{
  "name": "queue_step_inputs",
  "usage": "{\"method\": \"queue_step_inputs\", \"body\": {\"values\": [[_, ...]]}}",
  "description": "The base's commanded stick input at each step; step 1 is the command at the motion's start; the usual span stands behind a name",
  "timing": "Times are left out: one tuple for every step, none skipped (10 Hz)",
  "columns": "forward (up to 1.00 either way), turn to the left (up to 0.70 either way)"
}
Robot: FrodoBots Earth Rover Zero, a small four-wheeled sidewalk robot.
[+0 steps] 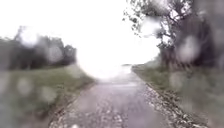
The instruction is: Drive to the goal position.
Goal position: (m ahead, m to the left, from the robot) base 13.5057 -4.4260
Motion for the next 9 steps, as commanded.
{"method": "queue_step_inputs", "body": {"values": [[0.85,0.00],[0.85,0.00],[0.85,0.00],[0.85,0.00],[0.85,0.00],[0.85,0.00],[0.85,0.00],[0.85,0.00],[0.85,0.00]]}}
